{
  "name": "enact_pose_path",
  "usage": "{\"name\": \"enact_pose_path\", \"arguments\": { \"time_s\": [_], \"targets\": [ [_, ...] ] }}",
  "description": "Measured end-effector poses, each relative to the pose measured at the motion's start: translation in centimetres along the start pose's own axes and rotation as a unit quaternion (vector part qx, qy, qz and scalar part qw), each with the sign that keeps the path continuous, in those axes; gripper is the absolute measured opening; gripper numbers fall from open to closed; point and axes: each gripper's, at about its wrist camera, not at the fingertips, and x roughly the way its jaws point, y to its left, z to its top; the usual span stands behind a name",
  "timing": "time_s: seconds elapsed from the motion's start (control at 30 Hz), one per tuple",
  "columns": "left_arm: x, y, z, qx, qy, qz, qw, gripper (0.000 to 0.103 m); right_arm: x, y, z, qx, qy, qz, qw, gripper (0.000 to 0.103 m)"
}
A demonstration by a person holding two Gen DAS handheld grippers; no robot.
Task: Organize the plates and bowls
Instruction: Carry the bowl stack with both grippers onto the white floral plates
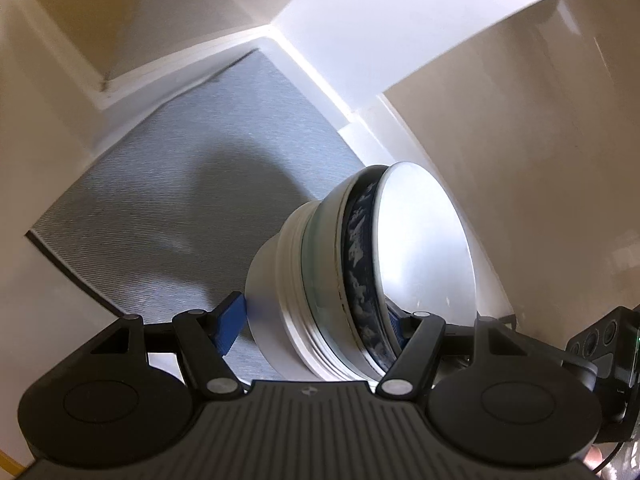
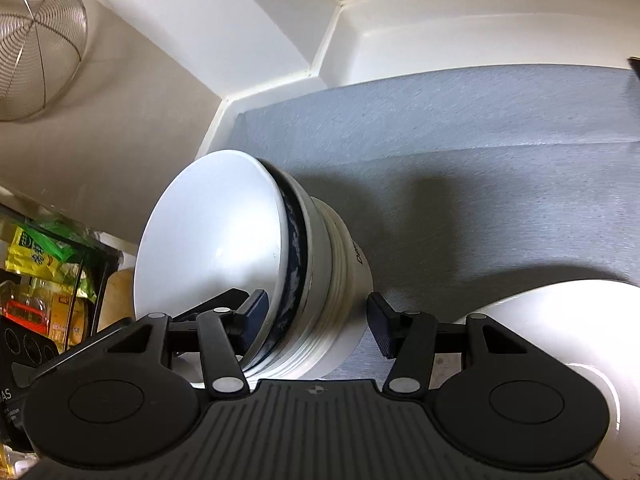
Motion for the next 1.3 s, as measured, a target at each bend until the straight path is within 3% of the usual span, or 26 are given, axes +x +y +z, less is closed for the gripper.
{"name": "enact_pose_path", "arguments": {
  "time_s": [0.43,0.77,1.03,1.3],
  "targets": [
    [2.8,-3.9,-0.4,0.056,0.029,-0.041,0.9972,0.072,-5.5,-2.9,-1.4,0.036,-0.057,-0.023,0.997,0.057],
    [6.0,-6.6,-2.7,0.109,0.083,-0.074,0.9878,0.072,-10.7,-7.2,-5.5,0.091,-0.100,-0.058,0.989,0.057],
    [8.9,-6.2,-4.5,0.137,0.127,-0.065,0.9803,0.072,-11.5,-10.8,-9.2,0.138,-0.099,-0.072,0.983,0.057],
    [8.7,-6.0,-7.5,0.155,0.145,-0.054,0.9758,0.073,-11.1,-12.3,-10.9,0.156,-0.091,-0.071,0.981,0.057]
  ]
}}
